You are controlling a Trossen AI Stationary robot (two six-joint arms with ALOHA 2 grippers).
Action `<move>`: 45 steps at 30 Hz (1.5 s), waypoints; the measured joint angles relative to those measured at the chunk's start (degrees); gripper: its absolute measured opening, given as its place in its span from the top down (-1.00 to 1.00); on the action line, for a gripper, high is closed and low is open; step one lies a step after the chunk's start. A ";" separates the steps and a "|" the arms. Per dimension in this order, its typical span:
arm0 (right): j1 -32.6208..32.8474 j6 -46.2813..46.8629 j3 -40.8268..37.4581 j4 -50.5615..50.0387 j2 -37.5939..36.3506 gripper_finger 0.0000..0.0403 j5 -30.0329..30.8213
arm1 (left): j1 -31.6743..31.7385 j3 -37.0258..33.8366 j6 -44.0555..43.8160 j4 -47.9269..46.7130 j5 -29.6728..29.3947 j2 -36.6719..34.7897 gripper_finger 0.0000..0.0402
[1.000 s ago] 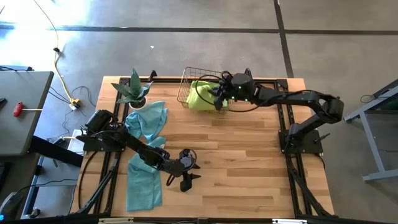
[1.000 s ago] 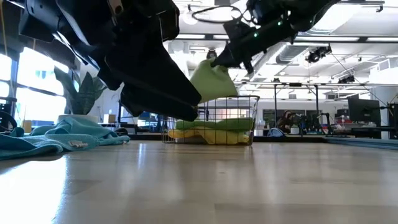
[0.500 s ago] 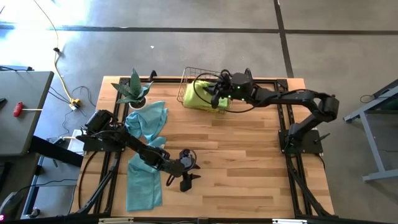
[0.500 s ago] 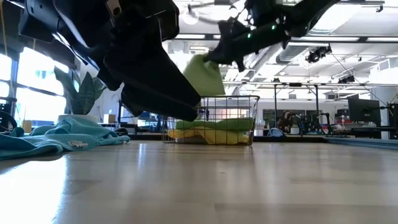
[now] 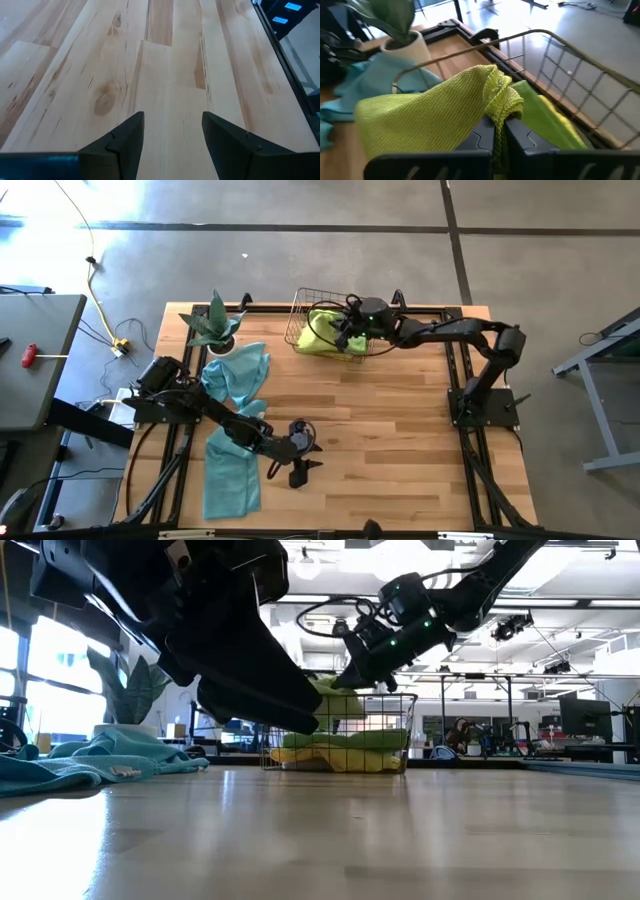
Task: Fold microfiber towels
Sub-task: Put the light green microfiber towel into the wire basket, then fold the bottom blue microfiber towel
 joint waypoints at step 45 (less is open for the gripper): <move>5.04 -10.17 23.47 -59.85 -16.68 0.15 2.98 | 5.17 0.00 0.57 -8.62 -0.25 -10.66 0.05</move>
